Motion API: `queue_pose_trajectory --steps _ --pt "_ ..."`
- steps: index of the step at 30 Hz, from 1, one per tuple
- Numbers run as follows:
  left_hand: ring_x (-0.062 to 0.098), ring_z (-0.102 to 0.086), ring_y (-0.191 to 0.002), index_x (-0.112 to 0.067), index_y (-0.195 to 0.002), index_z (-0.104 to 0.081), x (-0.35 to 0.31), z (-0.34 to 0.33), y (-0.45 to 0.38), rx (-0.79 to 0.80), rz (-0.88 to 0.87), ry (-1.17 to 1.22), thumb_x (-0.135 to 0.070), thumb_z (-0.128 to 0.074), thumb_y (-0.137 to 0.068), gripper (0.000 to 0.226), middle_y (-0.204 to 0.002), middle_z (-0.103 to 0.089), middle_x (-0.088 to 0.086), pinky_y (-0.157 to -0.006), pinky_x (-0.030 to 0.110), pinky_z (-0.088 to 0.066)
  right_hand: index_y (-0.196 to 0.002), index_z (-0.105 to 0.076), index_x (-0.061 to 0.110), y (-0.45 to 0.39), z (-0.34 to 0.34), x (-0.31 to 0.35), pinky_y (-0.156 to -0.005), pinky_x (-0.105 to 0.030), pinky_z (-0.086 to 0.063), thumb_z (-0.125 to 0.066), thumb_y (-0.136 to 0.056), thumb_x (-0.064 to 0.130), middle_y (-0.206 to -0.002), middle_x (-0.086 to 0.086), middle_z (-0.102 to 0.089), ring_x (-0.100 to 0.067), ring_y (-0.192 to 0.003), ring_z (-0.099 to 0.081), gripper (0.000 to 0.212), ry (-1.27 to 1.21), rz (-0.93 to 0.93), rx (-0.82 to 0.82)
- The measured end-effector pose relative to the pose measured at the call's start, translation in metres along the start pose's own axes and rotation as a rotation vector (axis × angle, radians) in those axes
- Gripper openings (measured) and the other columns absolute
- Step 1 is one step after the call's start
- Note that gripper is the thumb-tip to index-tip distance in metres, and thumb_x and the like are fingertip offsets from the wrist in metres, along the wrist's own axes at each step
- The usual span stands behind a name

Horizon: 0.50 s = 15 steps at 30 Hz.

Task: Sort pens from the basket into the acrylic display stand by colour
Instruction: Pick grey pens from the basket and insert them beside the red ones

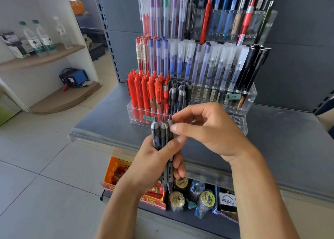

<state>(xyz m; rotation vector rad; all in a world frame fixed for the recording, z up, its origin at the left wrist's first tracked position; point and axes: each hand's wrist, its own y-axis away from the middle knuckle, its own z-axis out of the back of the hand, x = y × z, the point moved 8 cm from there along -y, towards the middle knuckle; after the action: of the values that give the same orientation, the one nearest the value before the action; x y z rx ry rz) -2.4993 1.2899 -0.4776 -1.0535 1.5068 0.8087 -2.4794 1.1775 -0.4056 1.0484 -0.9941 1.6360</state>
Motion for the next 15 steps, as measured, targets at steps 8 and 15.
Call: queue_pose_trajectory --steps 8,15 --pt "0.024 -0.056 -0.045 -0.013 -0.068 -0.057 -0.004 0.000 0.001 -0.010 -0.022 -0.006 -0.048 -0.066 -0.087 0.041 -0.053 -0.052 0.008 -0.050 0.032 -0.045 -0.074 -0.077 0.021 -0.003 0.016 -0.003 -0.062 -0.015 -0.047 -0.078 -0.083 0.009 -0.064 0.007 -0.067 -0.001 -0.060 -0.057 0.015 -0.219 0.026 -0.232" --pt "0.019 -0.050 -0.040 -0.010 -0.071 -0.056 -0.007 0.006 0.001 -0.043 -0.051 0.004 -0.045 -0.066 -0.087 0.039 -0.053 -0.049 0.009 -0.041 0.024 -0.038 -0.083 -0.077 0.022 -0.001 -0.001 -0.006 -0.073 -0.017 -0.050 -0.082 -0.081 0.026 -0.077 0.008 -0.075 -0.003 -0.076 -0.070 0.006 -0.109 -0.047 -0.008"
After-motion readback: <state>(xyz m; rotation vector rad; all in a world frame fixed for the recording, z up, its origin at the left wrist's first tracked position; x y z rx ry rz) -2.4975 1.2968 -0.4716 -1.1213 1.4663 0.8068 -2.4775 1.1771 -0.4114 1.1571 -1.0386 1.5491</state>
